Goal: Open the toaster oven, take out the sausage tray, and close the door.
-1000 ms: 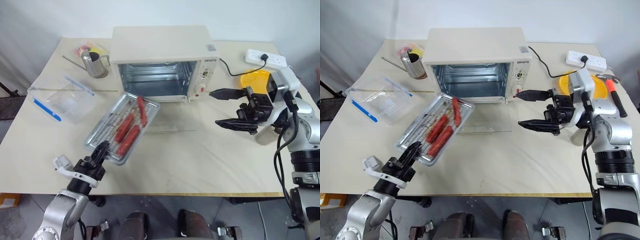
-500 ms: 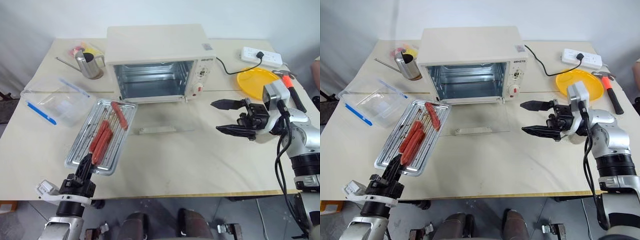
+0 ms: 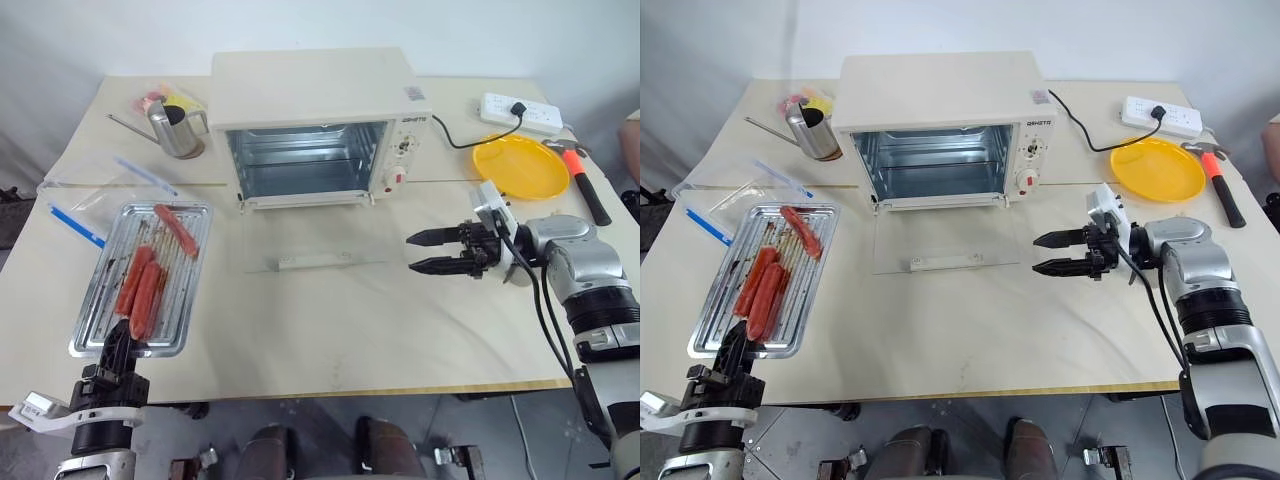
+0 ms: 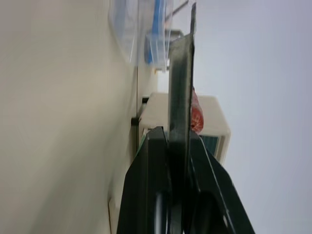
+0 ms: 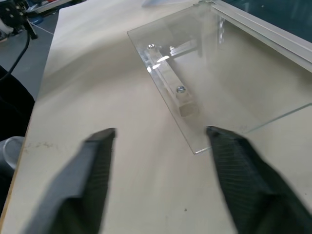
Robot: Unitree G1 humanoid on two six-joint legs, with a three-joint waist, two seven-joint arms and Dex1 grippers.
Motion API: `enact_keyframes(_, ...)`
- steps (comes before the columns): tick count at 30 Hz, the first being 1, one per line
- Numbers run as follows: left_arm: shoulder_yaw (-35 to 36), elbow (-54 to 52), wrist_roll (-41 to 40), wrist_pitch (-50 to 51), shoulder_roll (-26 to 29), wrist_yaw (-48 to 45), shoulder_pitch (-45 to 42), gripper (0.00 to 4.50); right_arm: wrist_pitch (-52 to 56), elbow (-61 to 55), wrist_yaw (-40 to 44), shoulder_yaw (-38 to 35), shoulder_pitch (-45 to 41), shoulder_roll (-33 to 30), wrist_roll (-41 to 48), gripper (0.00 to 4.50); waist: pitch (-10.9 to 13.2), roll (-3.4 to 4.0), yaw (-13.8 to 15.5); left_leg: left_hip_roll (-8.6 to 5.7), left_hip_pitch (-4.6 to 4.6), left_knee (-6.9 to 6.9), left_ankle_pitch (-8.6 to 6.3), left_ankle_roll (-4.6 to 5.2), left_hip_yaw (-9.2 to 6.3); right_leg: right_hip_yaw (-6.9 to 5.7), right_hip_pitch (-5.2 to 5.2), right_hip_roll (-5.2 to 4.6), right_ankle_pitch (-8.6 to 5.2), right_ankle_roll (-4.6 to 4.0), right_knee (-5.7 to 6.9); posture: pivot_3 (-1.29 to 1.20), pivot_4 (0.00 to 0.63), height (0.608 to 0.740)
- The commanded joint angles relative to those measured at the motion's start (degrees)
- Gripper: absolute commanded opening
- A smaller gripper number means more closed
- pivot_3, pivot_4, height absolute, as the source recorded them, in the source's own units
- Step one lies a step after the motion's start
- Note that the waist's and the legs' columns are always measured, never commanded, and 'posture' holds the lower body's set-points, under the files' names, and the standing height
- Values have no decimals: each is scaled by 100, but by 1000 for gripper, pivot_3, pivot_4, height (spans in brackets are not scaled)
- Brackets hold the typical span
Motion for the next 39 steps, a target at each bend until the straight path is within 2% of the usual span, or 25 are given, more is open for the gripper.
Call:
enact_keyframes(1, 105, -41, -68, 39, -73, -116, 335, 0, -347, 173, 419, -194, -173, 56, -42, 1589, 0, 0, -4, 0, 1, 1, 0, 1, 4, 2, 1, 0, 1, 2, 0, 0, 150, 740)
enact_keyframes(6, 66, 124, -68, 34, -242, 11, 249, 0, -1011, 741, 419, -49, -187, 217, -438, 23, -2, -3, -11, -4, 3, 4, -4, 8, 9, 6, 1, -4, 2, 3, 0, 0, 150, 740)
enact_keyframes(13, 367, 302, -68, -124, -432, 183, 109, 0, -2115, 2199, 397, -13, -501, 844, -1311, 23, -3, 1, -17, -3, 10, 7, -5, 10, 19, 11, 3, -4, 3, 5, 5, 0, 150, 740)
enact_keyframes(22, 203, 396, -68, -105, -567, 296, 82, 0, -2906, 3295, -216, -160, -941, 1545, -2010, 23, -4, 3, -27, -3, 14, 11, -5, 10, 20, 22, 4, -9, 3, 4, 11, 0, 150, 740)
enact_keyframes(30, -13, 273, -68, 127, -517, 168, 363, 0, -2964, 3618, -329, -578, -1309, 1841, -2064, 23, -5, 4, -47, -3, 16, 11, -7, 7, 20, 74, 3, -13, 3, 2, 8, 0, 150, 740)
enact_keyframes(32, -52, 169, -68, 128, -535, 128, 467, 0, -2652, 3591, -346, -916, -1579, 1968, -1791, 23, -5, 4, -63, -1, 16, 11, -8, 5, 20, 79, 3, -17, 3, 1, 8, 0, 150, 740)
enact_keyframes(39, -87, 152, -68, 137, -477, 88, 568, 0, -2157, 3436, 171, -1365, -2171, 2004, -1547, 23, -5, 4, -113, 16, 15, 11, -17, -9, 16, 93, -2, -26, 2, -5, 3, 0, 150, 740)
